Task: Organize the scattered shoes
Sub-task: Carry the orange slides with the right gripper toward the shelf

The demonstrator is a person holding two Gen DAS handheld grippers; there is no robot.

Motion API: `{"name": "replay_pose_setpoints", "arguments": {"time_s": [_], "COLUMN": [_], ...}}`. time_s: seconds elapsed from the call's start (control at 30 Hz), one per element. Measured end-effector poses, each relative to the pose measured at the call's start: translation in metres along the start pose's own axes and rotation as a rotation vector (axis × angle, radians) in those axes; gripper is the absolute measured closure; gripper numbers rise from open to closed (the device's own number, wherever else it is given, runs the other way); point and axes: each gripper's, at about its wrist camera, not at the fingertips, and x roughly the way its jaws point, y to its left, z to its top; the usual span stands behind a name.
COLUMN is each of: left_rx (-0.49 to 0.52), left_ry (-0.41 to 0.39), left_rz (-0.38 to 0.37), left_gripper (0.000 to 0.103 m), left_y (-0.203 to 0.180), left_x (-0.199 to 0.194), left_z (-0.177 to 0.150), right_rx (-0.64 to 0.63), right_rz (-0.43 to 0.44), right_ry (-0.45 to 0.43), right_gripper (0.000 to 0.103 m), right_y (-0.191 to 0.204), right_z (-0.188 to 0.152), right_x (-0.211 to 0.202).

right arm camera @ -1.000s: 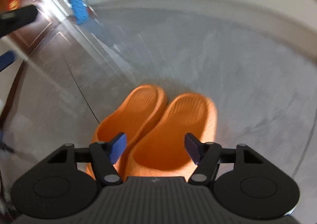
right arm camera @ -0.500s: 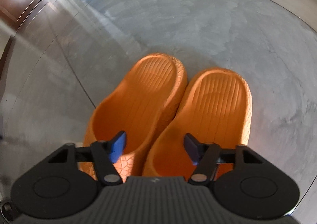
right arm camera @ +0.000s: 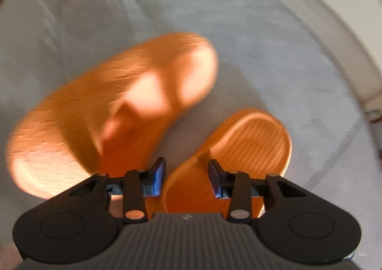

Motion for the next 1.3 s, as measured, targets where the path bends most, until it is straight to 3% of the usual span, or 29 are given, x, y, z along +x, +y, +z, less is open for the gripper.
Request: {"name": "replay_pose_setpoints", "arguments": {"time_s": [0.1, 0.23, 0.6, 0.97, 1.1, 1.3], "left_rx": [0.018, 0.021, 0.016, 0.080, 0.089, 0.090], "left_ry": [-0.004, 0.000, 0.007, 0.029, 0.034, 0.026], "left_rz": [-0.018, -0.026, 0.014, 0.072, 0.082, 0.088], "left_gripper": [0.013, 0.013, 0.013, 0.013, 0.013, 0.013], "left_y": [-0.010, -0.016, -0.007, -0.005, -0.002, 0.003], "left_x": [0.001, 0.001, 0.003, 0.009, 0.010, 0.010], "left_z": [-0.002, -0.004, -0.003, 0.001, 0.003, 0.005], "right_rx": [0.055, 0.167, 0.222, 0.273, 0.310, 0.358], "right_rz": [0.000, 0.096, 0.223, 0.299, 0.379, 0.425], "right_ry": [-0.012, -0.036, -0.058, -0.084, -0.100, -0.110], "right_gripper": [0.067, 0.067, 0.065, 0.062, 0.060, 0.057], "right_y": [-0.031, -0.053, -0.024, 0.004, 0.011, 0.029], "right_z": [-0.014, -0.021, -0.001, 0.017, 0.024, 0.037], "right_x": [-0.002, -0.003, 0.020, 0.019, 0.019, 0.021]}}
